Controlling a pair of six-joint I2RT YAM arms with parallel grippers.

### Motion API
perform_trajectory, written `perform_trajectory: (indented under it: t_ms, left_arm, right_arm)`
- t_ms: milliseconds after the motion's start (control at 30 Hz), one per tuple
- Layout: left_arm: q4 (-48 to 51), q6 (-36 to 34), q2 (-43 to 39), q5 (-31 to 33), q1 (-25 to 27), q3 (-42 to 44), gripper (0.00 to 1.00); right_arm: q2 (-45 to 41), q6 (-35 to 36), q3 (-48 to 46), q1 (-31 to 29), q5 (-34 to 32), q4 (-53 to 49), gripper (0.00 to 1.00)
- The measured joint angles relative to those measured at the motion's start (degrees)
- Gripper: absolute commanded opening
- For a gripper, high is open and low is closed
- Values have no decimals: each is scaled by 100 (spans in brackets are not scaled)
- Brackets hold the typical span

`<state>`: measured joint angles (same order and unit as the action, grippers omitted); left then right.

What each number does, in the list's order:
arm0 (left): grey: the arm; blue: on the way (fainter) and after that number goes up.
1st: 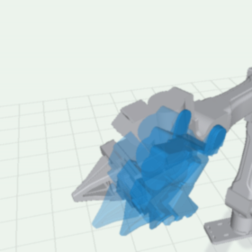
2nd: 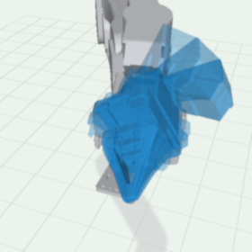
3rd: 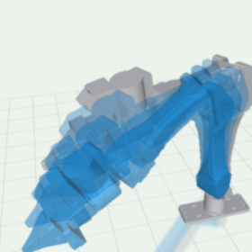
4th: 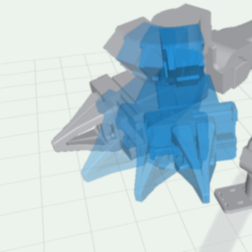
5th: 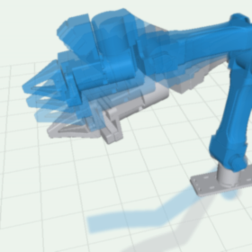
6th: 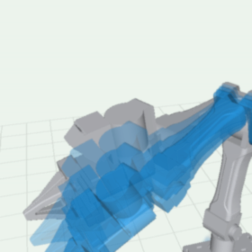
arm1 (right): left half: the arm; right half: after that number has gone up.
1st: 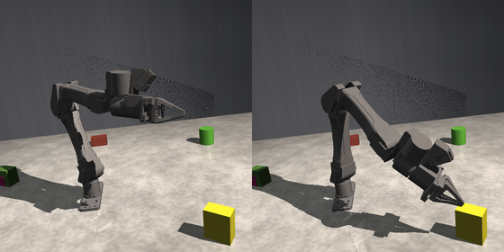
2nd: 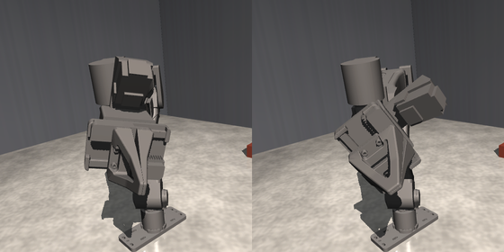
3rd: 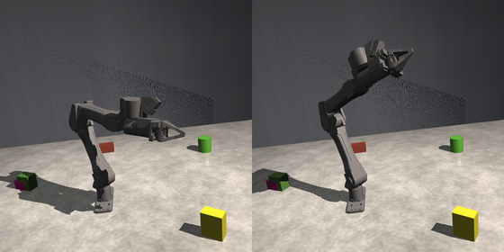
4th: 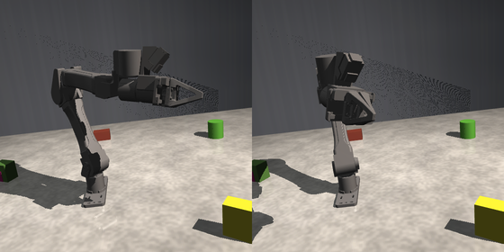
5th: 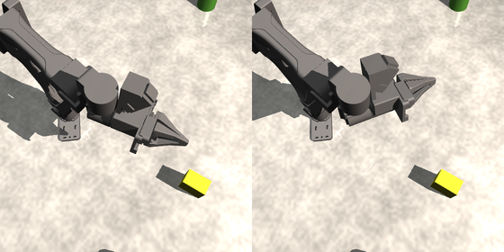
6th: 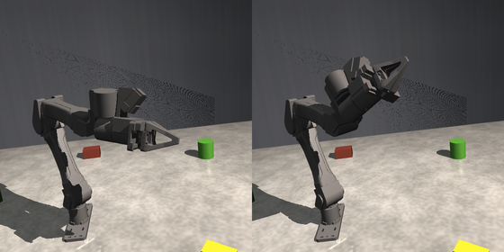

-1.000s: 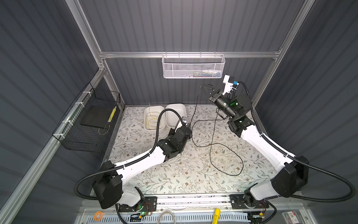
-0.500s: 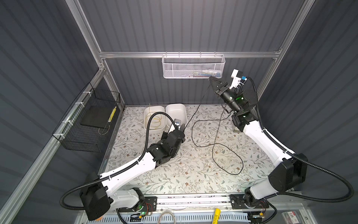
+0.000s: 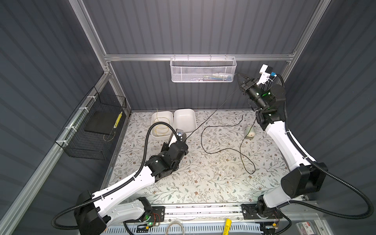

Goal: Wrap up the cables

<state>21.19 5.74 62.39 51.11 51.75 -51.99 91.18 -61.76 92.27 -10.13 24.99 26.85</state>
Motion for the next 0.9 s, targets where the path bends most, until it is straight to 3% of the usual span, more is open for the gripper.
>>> perform_trajectory:
  t_ms: [533,667,900]
  left_arm:
    - [1606,-160,-909,-791,9,-35,0]
    - [1729,-402,-1257,-1152,9,-111,0]
    - [2122,-791,-1355,-2155,9,-1014,0]
  right_arm:
    - [1530,337,1862,267,0,-1270,0]
    - [1725,507,1707,376,-111,-1453,0]
    - [1720,662,393,402,-289,-1316,0]
